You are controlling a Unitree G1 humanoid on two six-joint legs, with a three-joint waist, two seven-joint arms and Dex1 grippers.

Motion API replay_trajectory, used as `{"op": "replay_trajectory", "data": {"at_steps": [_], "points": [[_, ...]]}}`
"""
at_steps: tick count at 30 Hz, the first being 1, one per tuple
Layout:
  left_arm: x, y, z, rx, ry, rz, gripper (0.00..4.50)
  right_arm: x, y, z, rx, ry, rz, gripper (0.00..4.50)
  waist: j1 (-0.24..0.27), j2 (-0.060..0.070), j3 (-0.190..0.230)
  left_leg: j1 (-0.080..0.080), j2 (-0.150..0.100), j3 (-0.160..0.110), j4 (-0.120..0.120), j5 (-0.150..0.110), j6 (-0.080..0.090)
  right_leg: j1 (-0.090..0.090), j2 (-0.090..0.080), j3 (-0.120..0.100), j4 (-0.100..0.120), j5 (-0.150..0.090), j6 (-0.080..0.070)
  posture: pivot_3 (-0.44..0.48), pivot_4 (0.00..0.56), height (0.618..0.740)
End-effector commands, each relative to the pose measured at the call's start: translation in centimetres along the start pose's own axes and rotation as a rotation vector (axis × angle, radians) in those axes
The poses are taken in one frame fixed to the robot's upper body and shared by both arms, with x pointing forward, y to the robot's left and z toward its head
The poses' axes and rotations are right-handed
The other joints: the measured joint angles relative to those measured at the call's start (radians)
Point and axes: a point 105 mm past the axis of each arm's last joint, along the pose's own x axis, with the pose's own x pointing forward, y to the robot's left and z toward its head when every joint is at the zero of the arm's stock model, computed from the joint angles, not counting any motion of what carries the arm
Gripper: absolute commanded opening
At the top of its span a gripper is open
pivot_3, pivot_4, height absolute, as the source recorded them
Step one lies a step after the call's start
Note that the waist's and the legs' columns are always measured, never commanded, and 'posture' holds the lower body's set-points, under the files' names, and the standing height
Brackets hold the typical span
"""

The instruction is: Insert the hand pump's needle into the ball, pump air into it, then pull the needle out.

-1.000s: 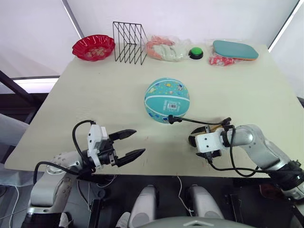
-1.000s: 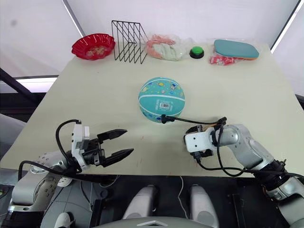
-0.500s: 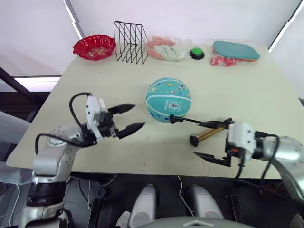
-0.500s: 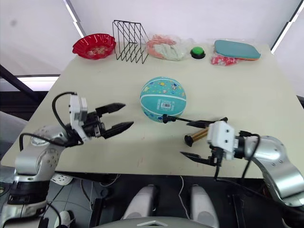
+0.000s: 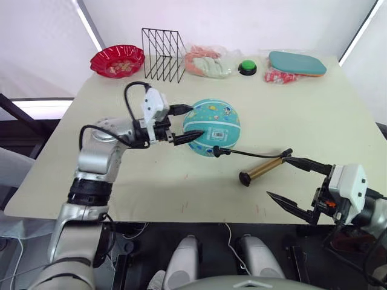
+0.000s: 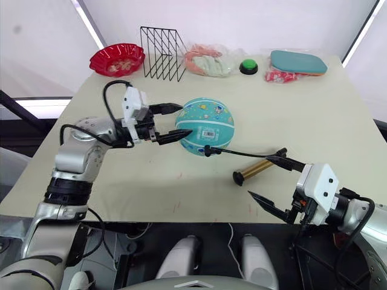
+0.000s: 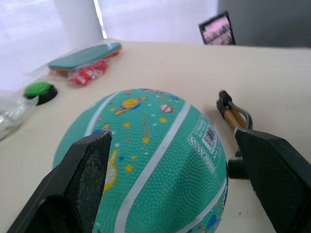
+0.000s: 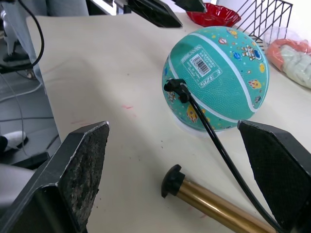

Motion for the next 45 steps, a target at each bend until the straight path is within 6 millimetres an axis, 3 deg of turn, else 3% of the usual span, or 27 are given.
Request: {"op": "replay_trajectory", "data": {"at_steps": [1, 10, 15, 29, 43, 44, 45], "points": [[0.6, 0.5, 0.9, 0.092, -0.018, -0.025, 4.27, -0.1, -0.1, 0.5, -0.046, -0.014, -0.017, 4.42, 0.001, 0.0, 0.0, 0.0, 0.0, 0.0, 0.0, 0.0, 0.0, 0.0, 0.0, 0.0, 0.0, 0.0, 0.0, 0.0, 0.15, 0.74], [1.9, 1.8, -3.2, 0.285, 0.119, 0.01, 4.27, 2.0, -0.5, 0.3, -0.102, -0.025, 0.017, 4.42, 0.003, 0.0, 0.0, -0.001, -0.001, 0.001, 0.002, 0.0, 0.0, 0.0, 0.0, 0.001, 0.0, 0.001, 0.001, 0.0, 0.15, 0.74], [2.4, 2.3, -3.7, 0.258, 0.102, 0.061, 4.27, 4.1, -1.2, 0.4, -0.138, -0.033, 0.027, 4.42, 0.006, -0.001, -0.001, 0.0, -0.001, 0.0, 0.006, 0.0, 0.001, 0.002, 0.0, 0.001, 0.0, 0.003, 0.003, 0.0, 0.15, 0.74], [3.1, 1.4, -3.4, 0.113, 0.048, 0.041, 4.27, 13.8, -3.0, -0.7, -0.44, 0.033, 0.025, 4.42, 0.005, -0.001, -0.001, 0.0, -0.001, 0.001, 0.007, 0.003, 0.004, 0.002, -0.001, 0.001, 0.0, 0.007, 0.003, 0.0, 0.15, 0.74], [3.4, 2.0, -3.3, 0.074, 0.052, 0.061, 4.27, 15.8, -3.5, -1.5, -0.611, -0.018, -0.006, 4.42, 0.004, -0.001, -0.001, 0.0, -0.002, 0.0, 0.007, 0.003, 0.004, 0.002, -0.001, 0.001, 0.001, 0.008, 0.002, 0.0, 0.15, 0.74], [3.4, 2.0, -3.3, 0.074, 0.051, 0.062, 4.27, 15.8, -3.7, -1.5, -0.614, -0.023, -0.017, 4.04, 0.004, -0.001, -0.001, 0.0, -0.002, 0.0, 0.007, 0.003, 0.004, 0.002, -0.001, 0.001, 0.001, 0.009, 0.0, 0.0, 0.15, 0.74], [3.4, 2.0, -3.3, 0.073, 0.05, 0.063, 4.27, 15.9, -3.9, -1.5, -0.617, -0.024, -0.027, 4.04, 0.004, -0.001, -0.001, 0.0, -0.002, 0.0, 0.007, 0.003, 0.004, 0.002, -0.001, 0.001, 0.001, 0.009, 0.0, 0.0, 0.15, 0.74]]}}
